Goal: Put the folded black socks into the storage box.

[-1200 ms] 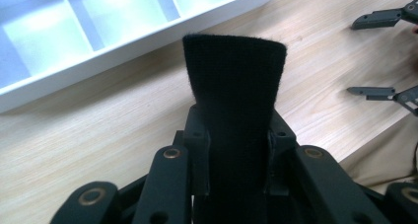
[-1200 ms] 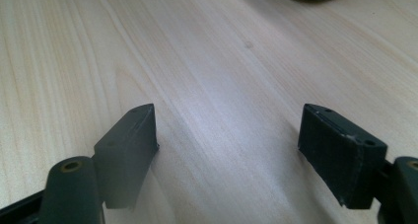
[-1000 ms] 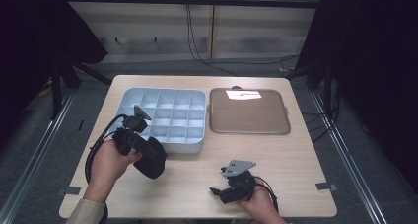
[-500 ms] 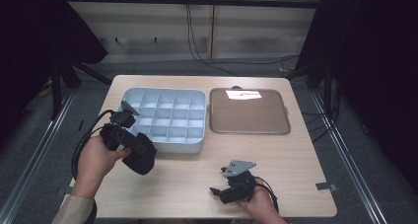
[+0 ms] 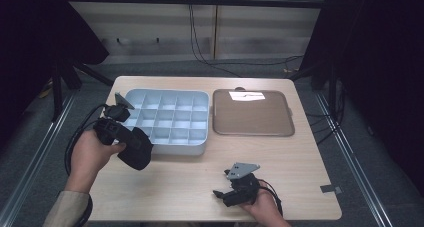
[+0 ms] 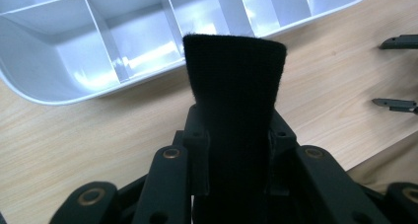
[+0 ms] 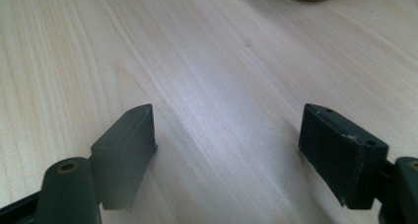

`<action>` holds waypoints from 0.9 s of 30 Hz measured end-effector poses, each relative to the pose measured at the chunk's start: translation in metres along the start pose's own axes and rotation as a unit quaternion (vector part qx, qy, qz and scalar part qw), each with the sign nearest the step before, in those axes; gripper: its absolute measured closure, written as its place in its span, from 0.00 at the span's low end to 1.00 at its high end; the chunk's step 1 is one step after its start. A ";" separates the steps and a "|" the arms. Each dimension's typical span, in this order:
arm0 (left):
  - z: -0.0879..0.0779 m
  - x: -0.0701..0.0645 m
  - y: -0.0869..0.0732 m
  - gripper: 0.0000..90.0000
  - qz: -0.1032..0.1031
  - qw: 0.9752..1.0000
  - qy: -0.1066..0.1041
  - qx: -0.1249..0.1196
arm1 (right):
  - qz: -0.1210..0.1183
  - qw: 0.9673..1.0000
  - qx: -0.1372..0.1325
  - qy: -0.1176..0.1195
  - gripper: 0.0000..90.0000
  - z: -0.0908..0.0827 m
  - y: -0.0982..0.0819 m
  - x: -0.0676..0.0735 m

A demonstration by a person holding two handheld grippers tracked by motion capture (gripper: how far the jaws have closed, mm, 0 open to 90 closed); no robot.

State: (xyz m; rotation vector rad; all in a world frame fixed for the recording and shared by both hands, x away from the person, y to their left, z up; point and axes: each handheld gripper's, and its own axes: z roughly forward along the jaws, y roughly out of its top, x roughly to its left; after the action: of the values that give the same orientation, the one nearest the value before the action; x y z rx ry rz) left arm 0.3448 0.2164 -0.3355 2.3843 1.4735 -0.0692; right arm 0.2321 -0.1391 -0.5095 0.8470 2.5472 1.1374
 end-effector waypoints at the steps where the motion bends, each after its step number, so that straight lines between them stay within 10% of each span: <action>1: -0.002 0.001 0.001 0.78 -0.001 1.000 0.002 -0.002 | 0.001 1.000 0.000 0.000 0.24 0.000 0.000 0.000; 27: -0.024 0.011 0.022 0.78 -0.013 1.000 0.009 -0.002 | -0.001 1.000 0.002 0.002 0.23 -0.001 -0.001 0.001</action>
State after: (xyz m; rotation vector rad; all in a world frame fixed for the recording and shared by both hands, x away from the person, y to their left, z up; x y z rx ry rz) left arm 0.3657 0.2242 -0.3096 2.3690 1.5115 -0.0510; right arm 0.2304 -0.1392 -0.5093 0.8441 2.5534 1.1360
